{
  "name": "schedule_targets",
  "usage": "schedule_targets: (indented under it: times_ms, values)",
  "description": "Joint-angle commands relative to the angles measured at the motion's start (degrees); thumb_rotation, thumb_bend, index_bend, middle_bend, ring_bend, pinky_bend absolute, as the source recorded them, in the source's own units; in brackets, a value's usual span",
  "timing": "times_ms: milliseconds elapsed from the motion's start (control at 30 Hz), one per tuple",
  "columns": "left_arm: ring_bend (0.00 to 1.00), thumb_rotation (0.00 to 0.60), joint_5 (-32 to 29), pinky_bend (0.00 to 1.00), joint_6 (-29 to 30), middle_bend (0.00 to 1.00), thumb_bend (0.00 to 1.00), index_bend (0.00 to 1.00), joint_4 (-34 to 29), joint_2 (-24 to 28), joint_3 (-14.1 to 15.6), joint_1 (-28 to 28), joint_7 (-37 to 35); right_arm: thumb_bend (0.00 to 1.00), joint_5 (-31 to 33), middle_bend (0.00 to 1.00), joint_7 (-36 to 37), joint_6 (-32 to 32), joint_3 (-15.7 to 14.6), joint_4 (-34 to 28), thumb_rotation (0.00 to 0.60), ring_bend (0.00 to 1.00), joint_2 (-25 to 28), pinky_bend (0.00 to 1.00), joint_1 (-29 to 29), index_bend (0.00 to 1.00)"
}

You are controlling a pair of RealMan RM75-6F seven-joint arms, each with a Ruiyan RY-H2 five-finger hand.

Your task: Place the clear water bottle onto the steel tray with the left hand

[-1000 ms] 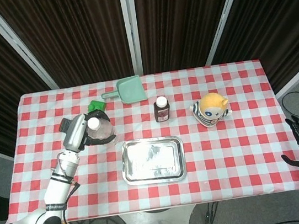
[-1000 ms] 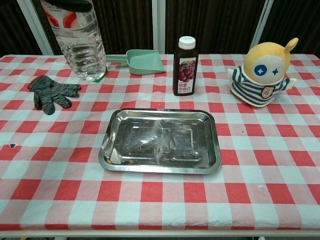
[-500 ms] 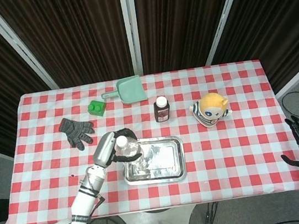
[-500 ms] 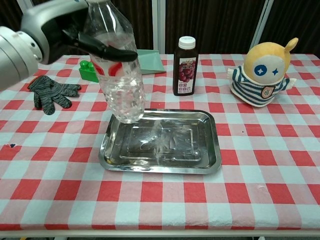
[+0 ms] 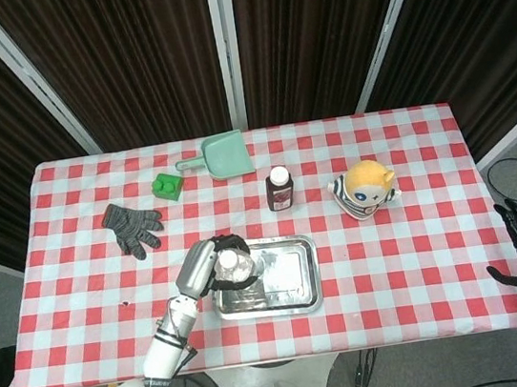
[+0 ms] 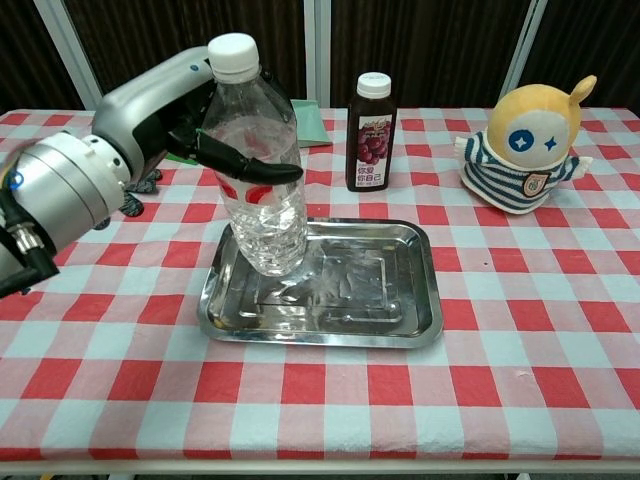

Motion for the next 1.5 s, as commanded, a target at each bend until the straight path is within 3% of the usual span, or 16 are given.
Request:
schedule_targets:
  times_ms: [33,267,667,1000,1233,1500]
  values:
    - [0.58,0.600,1.8,0.61,-0.2,0.71,0.30,0.64,3.4,-1.8,1.3,0.0,-1.2,0.10,0.2,0.01,0.1,-0.2,0.1,0.1,0.600,0.00,0.0,0.00,0.0,0.01]
    - [0.58,0.600,2.9,0.61,-2.3,0.71,0.30,0.63,7.6,-2.9,1.9,-0.6,-3.4,0.10,0.7,0.01,0.3,-0.8,0.2,0.7,0.600,0.00,-0.2,0.00,0.2,0.01]
    - [0.56,0.600,4.2,0.59,-3.1,0.67,0.29,0.59,8.7,-3.4,1.8,-0.7,-4.7,0.10,0.9,0.01,0.6,-1.2,0.1,1.4,0.600,0.00,-0.4,0.00,0.3,0.01]
    - [0.37,0.600,5.1,0.43,-4.1,0.46,0.09,0.32,8.6,-2.4,2.3,-0.8,-6.2,0.10,1.0,0.01,0.9,-1.3,0.1,1.4,0.600,0.00,-0.3,0.00,0.3,0.01]
    - [0.23,0.600,4.7,0.32,-4.3,0.29,0.01,0.21,5.8,-0.9,0.7,-1.1,-7.2,0.10,1.0,0.01,0.8,-1.3,0.3,0.9,0.600,0.00,-0.1,0.00,0.4,0.01]
    - [0.23,0.600,2.2,0.31,-5.4,0.28,0.00,0.21,-2.8,3.4,-2.0,-1.5,-4.5,0.10,0.7,0.01,1.2,-0.6,0.4,0.3,0.600,0.00,0.4,0.00,0.2,0.01]
